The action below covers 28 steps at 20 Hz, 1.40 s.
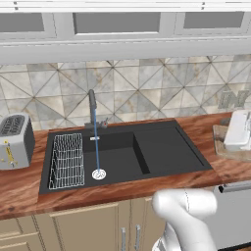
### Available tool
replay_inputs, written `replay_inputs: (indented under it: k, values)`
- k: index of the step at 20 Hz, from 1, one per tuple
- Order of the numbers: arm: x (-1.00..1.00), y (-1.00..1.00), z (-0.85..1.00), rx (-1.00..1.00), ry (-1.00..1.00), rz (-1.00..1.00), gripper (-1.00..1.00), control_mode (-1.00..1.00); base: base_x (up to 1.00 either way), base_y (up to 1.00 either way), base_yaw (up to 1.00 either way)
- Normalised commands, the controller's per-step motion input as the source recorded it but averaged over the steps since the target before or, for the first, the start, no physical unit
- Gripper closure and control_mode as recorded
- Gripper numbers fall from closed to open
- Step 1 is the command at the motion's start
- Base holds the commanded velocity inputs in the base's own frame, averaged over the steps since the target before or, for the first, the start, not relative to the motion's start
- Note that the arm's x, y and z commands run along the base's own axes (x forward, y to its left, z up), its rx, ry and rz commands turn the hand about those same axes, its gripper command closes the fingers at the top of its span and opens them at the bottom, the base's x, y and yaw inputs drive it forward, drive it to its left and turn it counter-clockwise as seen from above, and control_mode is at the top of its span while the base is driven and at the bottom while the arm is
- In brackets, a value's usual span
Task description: Pick the pear from the sink and place it on the cutting board to airdry. Then turn off the sink faucet.
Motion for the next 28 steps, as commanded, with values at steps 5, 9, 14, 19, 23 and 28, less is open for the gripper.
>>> replay_inputs:
  k: [5,9,14,19,23,28]
  values:
    - [0.00,0.49,0.00,0.00,-0.05,0.29,-1.00,-1.00,0.00,0.00,0.00]
    - [0.00,0.12,0.00,0.05,-0.01,0.34,-1.00,-1.00,0.00,0.00,0.00]
    - [0.16,0.32,0.00,0.07,0.02,0.15,-1.00,-1.00,0.00,0.00,0.00]
    - [0.29,0.45,0.00,0.16,0.10,0.00,-1.00,-1.00,0.00,0.00,0.00]
    - [0.13,0.44,-0.05,0.14,0.05,0.00,-1.00,-1.00,0.00,0.00,0.00]
    - [0.29,0.38,-0.03,0.07,0.08,0.00,-1.00,-1.00,0.00,0.00,0.00]
